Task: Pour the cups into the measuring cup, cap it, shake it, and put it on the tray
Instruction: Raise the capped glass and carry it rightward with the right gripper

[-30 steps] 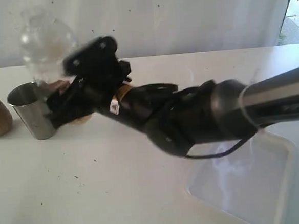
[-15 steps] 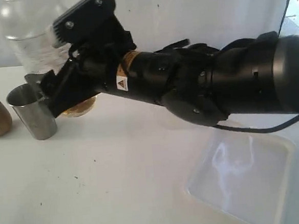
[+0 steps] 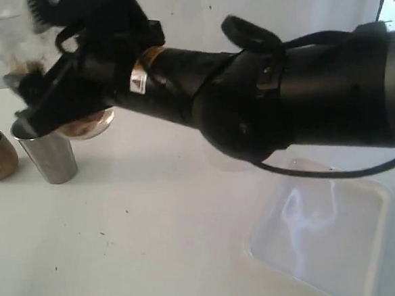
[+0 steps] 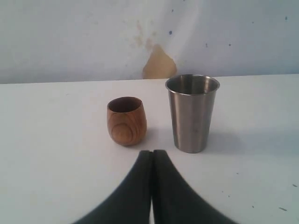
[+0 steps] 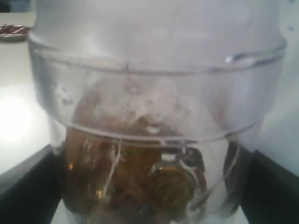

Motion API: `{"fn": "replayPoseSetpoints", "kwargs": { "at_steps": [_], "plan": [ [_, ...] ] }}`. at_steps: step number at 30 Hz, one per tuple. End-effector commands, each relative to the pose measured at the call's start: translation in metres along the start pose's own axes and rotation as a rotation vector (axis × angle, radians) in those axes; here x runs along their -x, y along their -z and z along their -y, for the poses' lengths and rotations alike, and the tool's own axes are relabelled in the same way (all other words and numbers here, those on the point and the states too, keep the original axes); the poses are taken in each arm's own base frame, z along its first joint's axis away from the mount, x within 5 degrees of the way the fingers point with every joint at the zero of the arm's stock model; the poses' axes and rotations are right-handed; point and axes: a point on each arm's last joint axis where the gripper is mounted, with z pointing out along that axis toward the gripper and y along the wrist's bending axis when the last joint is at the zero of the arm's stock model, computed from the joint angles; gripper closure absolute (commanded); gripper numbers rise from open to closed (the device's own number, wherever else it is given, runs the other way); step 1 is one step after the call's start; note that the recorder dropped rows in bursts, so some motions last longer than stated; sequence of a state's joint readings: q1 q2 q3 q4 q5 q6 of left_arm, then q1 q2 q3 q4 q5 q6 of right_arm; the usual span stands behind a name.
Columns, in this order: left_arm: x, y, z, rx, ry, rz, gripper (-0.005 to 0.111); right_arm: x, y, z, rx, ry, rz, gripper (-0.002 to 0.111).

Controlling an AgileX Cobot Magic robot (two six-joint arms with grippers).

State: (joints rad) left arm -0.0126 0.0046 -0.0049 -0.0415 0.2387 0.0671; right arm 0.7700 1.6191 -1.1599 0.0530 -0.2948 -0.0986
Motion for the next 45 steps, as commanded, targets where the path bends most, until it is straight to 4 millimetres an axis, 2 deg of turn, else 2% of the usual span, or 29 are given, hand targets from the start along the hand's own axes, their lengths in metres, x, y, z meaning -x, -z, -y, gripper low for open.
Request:
{"fn": "replayPoseSetpoints", "kwargs": {
  "at_steps": [1,2,3,4,5,6,7,8,9,11,12,15,17,24,30,36,40,45],
  "plan": [
    [-0.001,0.0,0.0,0.001,0.0,0.005,0.107,0.025,0.017,0.002,0.02,0.121,0.044,0.108],
    [-0.001,0.0,0.0,0.001,0.0,0.005,0.107,0.026,0.019,-0.002,0.037,0.17,0.073,0.108],
    [-0.001,0.0,0.0,0.001,0.0,0.005,0.107,0.029,0.019,0.01,-0.012,0.114,0.108,0.108],
    [-0.001,0.0,0.0,0.001,0.0,0.005,0.107,0.032,0.02,0.035,-0.105,-0.089,0.144,0.108],
    [-0.001,0.0,0.0,0.001,0.0,0.005,0.107,0.035,0.023,0.038,-0.097,-0.175,0.153,0.108],
    [-0.001,0.0,0.0,0.001,0.0,0.005,0.107,0.042,0.03,0.011,0.04,-0.021,0.154,0.108],
    [-0.001,0.0,0.0,0.001,0.0,0.005,0.107,0.045,0.033,-0.006,0.114,0.078,0.172,0.108],
    [-0.001,0.0,0.0,0.001,0.0,0.005,0.107,0.047,0.034,-0.01,0.125,0.113,0.187,0.108],
    [-0.001,0.0,0.0,0.001,0.0,0.005,0.107,0.048,0.032,-0.004,0.088,0.093,0.194,0.108],
    [-0.001,0.0,0.0,0.001,0.0,0.005,0.107,0.045,0.029,0.024,-0.053,-0.091,0.186,0.108],
    [-0.001,0.0,0.0,0.001,0.0,0.005,0.107,0.042,0.028,0.027,-0.062,-0.1,0.164,0.108],
    [-0.001,0.0,0.0,0.001,0.0,0.005,0.107,0.044,0.034,0.016,-0.004,0.079,0.108,0.108],
    [-0.001,0.0,0.0,0.001,0.0,0.005,0.107,0.048,0.038,0.019,-0.014,0.083,0.117,0.108],
    [-0.001,0.0,0.0,0.001,0.0,0.005,0.107,0.05,0.051,0.057,-0.133,0.107,0.082,0.108],
    [-0.001,0.0,0.0,0.001,-0.002,0.005,0.107,0.027,0.071,0.086,-0.223,0.118,0.096,0.108],
    [-0.001,0.0,0.0,0.001,-0.002,0.005,0.107,-0.003,0.091,0.13,-0.368,0.175,-0.009,0.108],
    [-0.001,0.0,0.0,0.001,-0.002,0.005,0.107,-0.013,0.109,0.165,-0.49,0.152,-0.085,0.108],
    [-0.001,0.0,0.0,0.001,-0.002,0.005,0.107,-0.023,0.126,0.189,-0.576,0.183,-0.133,0.108]
  ]
}}
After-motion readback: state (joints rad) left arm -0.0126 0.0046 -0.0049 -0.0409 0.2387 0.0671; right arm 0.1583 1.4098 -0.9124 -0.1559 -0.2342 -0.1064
